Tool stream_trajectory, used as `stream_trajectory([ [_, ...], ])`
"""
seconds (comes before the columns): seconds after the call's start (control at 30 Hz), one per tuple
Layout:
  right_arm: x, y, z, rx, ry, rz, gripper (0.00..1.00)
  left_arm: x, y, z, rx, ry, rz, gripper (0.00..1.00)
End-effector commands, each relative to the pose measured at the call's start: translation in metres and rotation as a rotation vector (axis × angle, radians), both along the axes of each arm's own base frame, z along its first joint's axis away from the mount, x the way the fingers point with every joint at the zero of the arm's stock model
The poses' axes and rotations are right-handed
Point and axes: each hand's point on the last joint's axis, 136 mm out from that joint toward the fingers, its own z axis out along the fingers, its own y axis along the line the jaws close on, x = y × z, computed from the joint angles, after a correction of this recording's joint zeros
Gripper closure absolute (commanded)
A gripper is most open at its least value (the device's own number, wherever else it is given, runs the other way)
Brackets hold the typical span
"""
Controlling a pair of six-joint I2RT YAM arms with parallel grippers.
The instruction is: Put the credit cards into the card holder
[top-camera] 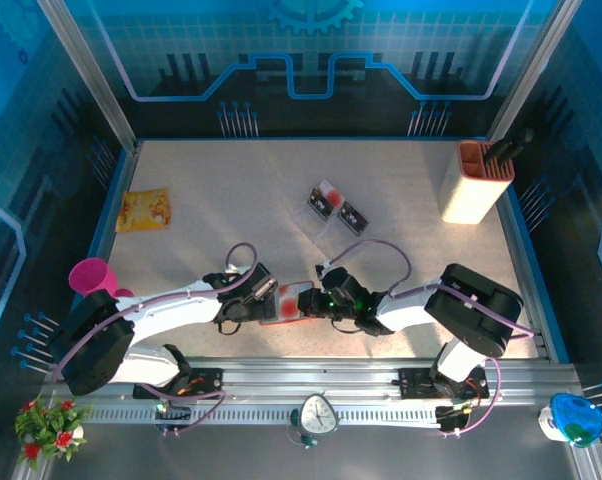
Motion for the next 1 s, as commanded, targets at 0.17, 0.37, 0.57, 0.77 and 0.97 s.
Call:
stream_trajectory([
  [0.17,-0.014,0.01,-0.026,-0.053,0.101,0.054,1.0,-0.016,0.017,-0.016,0.074,0.058,-0.003,0.01],
  [0.37,-0.015,0.014,-0.024,-0.047,0.108,0.102,1.0,-0.012,0.013,-0.01,0.066,0.048,-0.006,0.01],
  [0.57,-0.008,0.008,0.005,-0.101,0.046,0.183,0.74,0.0,0.01,0.014,0.055,-0.009,0.0,0.01],
  [0.77,0.0,-0.008,0.028,-0.231,-0.023,0.233,0.74,0.008,0.018,0.032,0.028,-0.055,0.049,0.01],
  [0.97,0.005,0.003,0.034,-0.28,-0.048,0.31,0.85,0.006,0.035,0.03,0.044,-0.041,0.097,0.01],
])
